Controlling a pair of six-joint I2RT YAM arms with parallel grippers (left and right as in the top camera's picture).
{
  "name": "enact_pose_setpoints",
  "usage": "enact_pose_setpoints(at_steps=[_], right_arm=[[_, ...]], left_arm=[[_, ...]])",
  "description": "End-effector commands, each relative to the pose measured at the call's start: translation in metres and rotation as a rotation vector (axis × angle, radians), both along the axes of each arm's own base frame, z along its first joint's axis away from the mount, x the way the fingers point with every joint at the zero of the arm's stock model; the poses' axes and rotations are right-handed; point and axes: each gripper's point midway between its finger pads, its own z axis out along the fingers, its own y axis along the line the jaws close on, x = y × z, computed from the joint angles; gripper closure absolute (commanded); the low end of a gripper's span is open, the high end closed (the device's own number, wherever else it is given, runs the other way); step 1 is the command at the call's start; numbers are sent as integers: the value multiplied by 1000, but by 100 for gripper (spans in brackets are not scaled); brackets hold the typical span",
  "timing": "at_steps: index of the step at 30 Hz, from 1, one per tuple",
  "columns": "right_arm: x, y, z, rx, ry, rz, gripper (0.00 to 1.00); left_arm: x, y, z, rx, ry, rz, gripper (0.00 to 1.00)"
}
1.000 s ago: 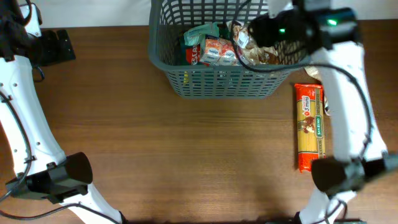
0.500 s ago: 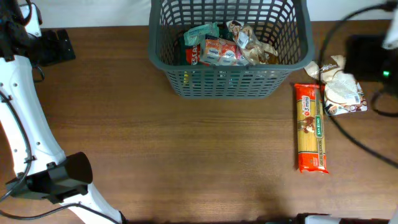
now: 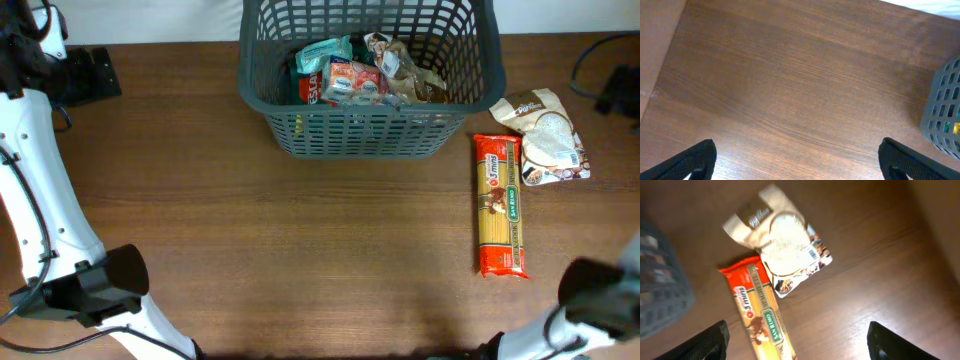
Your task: Pack container
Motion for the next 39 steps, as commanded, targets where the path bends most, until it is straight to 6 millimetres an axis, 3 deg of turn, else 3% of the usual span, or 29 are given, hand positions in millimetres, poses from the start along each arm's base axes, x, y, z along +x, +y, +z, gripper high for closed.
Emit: enact_pose_setpoints(at_steps=[1, 7, 10, 13, 24, 35, 39], right_arm=[[17, -3, -48, 52, 104, 48, 12], [35, -12, -119, 88, 249, 141, 11], [42, -14, -147, 96, 299, 201, 12], [47, -19, -163, 86, 318, 230, 14], [58, -30, -191, -21, 396, 345, 16], [74, 1, -208, -33, 427, 459, 16], [74, -1, -214, -79, 464, 442, 12]], left_arm=[[0, 3, -2, -2, 5, 18, 1], [0, 3, -2, -2, 5, 18, 1], [0, 3, -2, -2, 5, 18, 1], [0, 3, -2, -3, 5, 18, 1], [0, 3, -2, -2, 5, 18, 1], [0, 3, -2, -2, 5, 18, 1], [0, 3, -2, -2, 5, 18, 1]])
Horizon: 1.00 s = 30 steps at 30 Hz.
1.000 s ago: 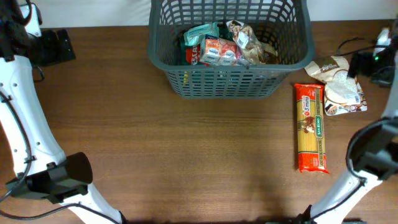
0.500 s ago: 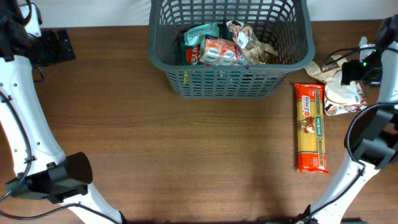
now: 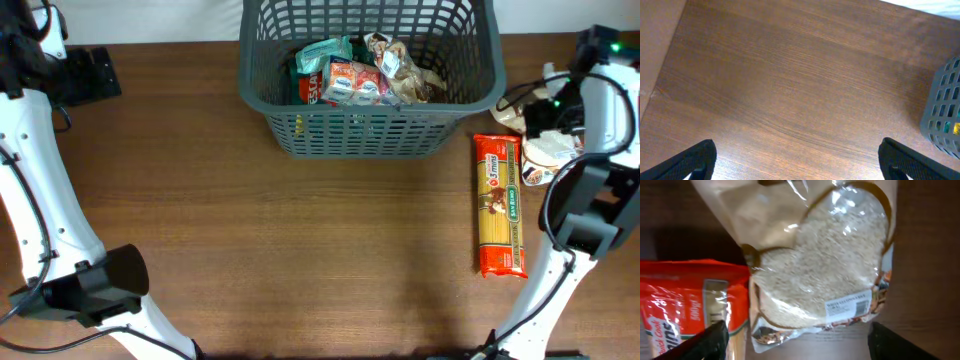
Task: Pack container
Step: 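Lower the right gripper onto the white glutinous-rice bag and grasp it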
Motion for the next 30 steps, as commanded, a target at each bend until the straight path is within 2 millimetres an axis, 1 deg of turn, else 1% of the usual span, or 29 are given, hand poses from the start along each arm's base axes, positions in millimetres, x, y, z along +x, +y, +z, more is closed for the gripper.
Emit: enact_pose_setpoints(at_steps=[1, 6, 14, 21, 25, 27, 28, 29, 30], right_arm=[[-4, -7, -13, -62, 54, -9, 12], [-8, -9, -27, -65, 91, -9, 12], [2, -13, -38, -77, 65, -10, 11], [-6, -10, -70, -53, 139, -7, 11], [-9, -9, -84, -43, 165, -10, 11], [-10, -8, -89, -41, 173, -15, 19], [-10, -9, -90, -41, 173, -26, 28], [-11, -9, -91, -39, 174, -34, 33], [-11, -10, -92, -39, 175, -44, 42]], left_arm=[[0, 3, -2, -2, 5, 19, 1], [0, 3, -2, -2, 5, 19, 1], [0, 3, -2, -2, 5, 19, 1], [0, 3, -2, -2, 5, 19, 1], [0, 3, -2, -2, 5, 19, 1], [0, 3, -2, -2, 5, 19, 1], [0, 3, -2, -2, 5, 19, 1], [0, 3, -2, -2, 5, 19, 1], [0, 3, -2, -3, 5, 18, 1]])
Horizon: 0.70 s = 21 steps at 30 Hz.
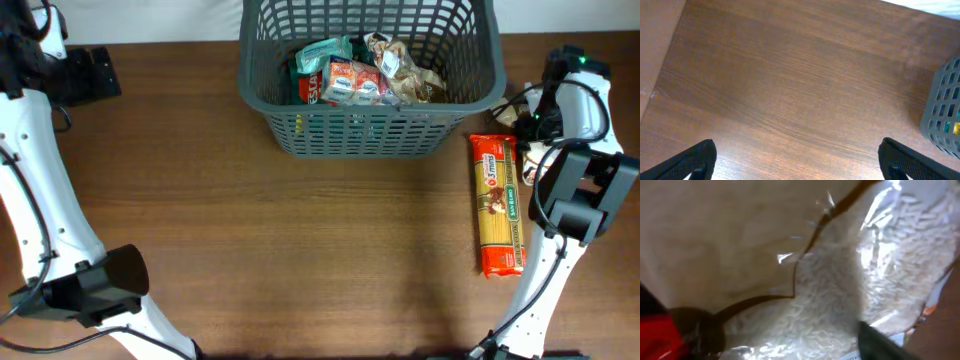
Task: Pack container
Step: 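Lower the right gripper onto the white glutinous-rice bag and grasp it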
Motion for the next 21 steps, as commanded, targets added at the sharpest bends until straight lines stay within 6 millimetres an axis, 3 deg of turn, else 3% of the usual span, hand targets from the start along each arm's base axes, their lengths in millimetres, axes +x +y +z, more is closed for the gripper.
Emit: enact_pose_setpoints(at_steps=[1, 6, 14, 17, 21], right_arm=[[-10, 1, -26, 23, 45, -54, 50], [-11, 2, -26, 31, 37, -101, 96], [-2, 28, -20, 180, -31, -215, 96], [3, 30, -5, 238, -90, -271, 96], [18, 28, 34, 335, -209, -354, 96]], left_arm=[[0, 3, -2, -2, 5, 18, 1], [0, 3, -2, -2, 5, 18, 1], [0, 3, -2, -2, 5, 18, 1], [0, 3, -2, -2, 5, 18, 1], [0, 3, -2, -2, 5, 18, 1]])
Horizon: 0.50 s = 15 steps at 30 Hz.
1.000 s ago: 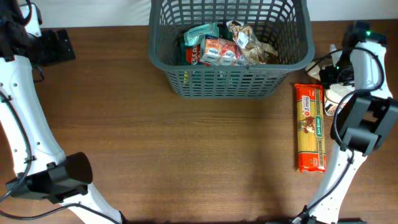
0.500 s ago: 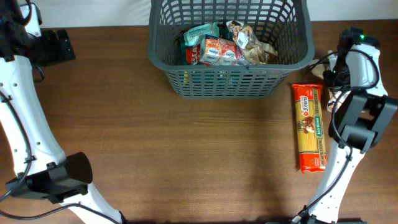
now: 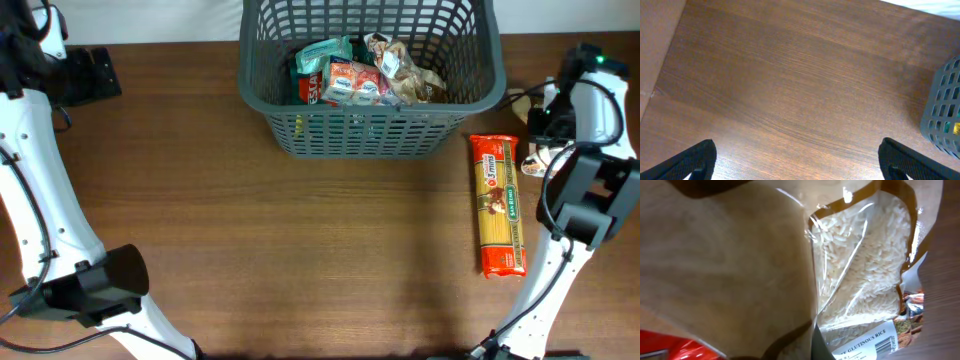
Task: Pack container
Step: 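Lower the right gripper onto the white glutinous-rice bag and grasp it, then lift the rice bag with the right gripper and drop it into the basket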
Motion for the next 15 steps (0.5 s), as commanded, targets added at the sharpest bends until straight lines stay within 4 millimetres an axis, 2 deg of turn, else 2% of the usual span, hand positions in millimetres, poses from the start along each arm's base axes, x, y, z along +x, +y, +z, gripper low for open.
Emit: enact_pose_setpoints(at_steps=[1, 3, 4, 5, 9, 13, 15], right_arm=[[22, 24, 38, 210, -165, -102, 96], [29, 21, 66, 225, -237, -106, 96], [32, 16, 88, 214, -285, -121, 96], [33, 15, 98, 207, -306, -121, 96], [42, 11, 160, 157, -443, -100, 96], [45, 12, 218, 131, -583, -125, 96], [46, 20, 252, 146, -668, -101, 96]], left_arm=[[0, 3, -2, -2, 5, 18, 1], [0, 3, -2, -2, 5, 18, 1], [0, 3, -2, -2, 5, 18, 1], [0, 3, -2, -2, 5, 18, 1], [0, 3, -2, -2, 5, 18, 1], [0, 3, -2, -2, 5, 18, 1], [0, 3, -2, -2, 5, 18, 1]])
